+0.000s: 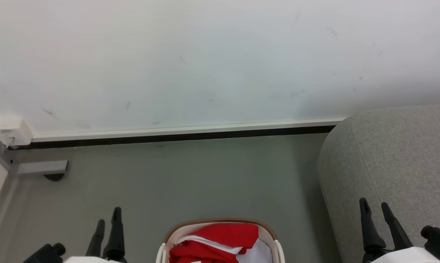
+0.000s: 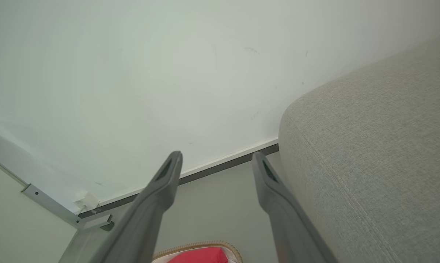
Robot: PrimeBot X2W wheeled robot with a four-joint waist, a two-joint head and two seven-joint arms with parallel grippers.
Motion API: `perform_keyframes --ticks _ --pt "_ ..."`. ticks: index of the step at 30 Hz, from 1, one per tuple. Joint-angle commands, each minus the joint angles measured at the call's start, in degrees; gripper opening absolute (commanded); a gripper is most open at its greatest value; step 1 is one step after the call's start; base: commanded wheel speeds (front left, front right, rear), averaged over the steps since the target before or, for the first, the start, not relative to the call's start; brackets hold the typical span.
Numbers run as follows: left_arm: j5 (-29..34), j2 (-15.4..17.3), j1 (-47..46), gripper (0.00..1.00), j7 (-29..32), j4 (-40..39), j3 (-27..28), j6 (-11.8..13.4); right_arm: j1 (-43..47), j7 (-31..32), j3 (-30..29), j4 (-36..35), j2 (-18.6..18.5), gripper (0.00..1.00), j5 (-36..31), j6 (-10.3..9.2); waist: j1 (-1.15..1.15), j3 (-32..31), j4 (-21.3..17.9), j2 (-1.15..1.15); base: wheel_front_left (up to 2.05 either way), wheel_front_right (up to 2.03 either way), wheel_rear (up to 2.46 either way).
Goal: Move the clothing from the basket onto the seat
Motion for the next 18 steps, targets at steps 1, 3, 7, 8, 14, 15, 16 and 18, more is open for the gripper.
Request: perform_keyframes --ticks 1,3,7,8,14,15,16,18 --pt "2.3 0.5 0.1 1.00 -0.7 -0.9 -0.1 0.1 -0.4 -0.6 0.1 -0.5 -0.5 1.00 -2.2 -0.05 0.00 0.0 0.0 0.00 0.00 0.00 0.00" --pt "3.8 0.5 0.3 1.00 -1.1 -1.0 -0.3 0.2 -0.3 -1.0 0.0 -0.5 -0.5 1.00 -3.7 -0.05 0.00 0.0 0.1 0.00 0.00 0.00 0.00" --pt "6.7 0.5 0.5 1.00 -1.8 -1.0 -0.6 0.1 0.0 -1.6 -0.3 -0.5 -0.3 1.00 -6.3 -0.06 0.00 -0.1 0.2 0.00 0.00 0.00 0.00" --pt "7.4 0.5 0.6 1.00 -1.9 -1.0 -0.6 0.0 0.0 -1.9 -0.4 -0.5 -0.2 1.00 -6.8 -0.06 0.00 -0.1 0.2 0.00 0.00 0.00 0.00" --pt "12.1 0.5 1.1 1.00 -2.9 -1.1 -0.9 -0.3 0.4 -2.8 -0.4 -0.6 0.0 1.00 -10.7 -0.06 0.00 -0.2 0.3 0.00 0.00 0.00 0.00" --pt "12.7 0.5 1.1 1.00 -3.0 -1.1 -0.9 -0.3 0.4 -2.9 -0.4 -0.6 0.0 1.00 -11.3 -0.06 0.00 -0.2 0.4 0.00 0.00 0.00 0.00" --pt "13.4 0.5 1.2 1.00 -3.1 -1.2 -0.8 -0.3 0.5 -3.0 -0.5 -0.7 0.0 1.00 -11.9 -0.06 0.00 -0.2 0.4 0.00 0.00 0.00 0.00" --pt "14.9 0.5 1.5 1.00 -3.5 -1.3 -0.9 -0.2 0.6 -3.4 -0.7 -0.8 0.1 1.00 -12.9 -0.07 0.00 -0.3 0.4 0.00 0.00 0.00 0.00"
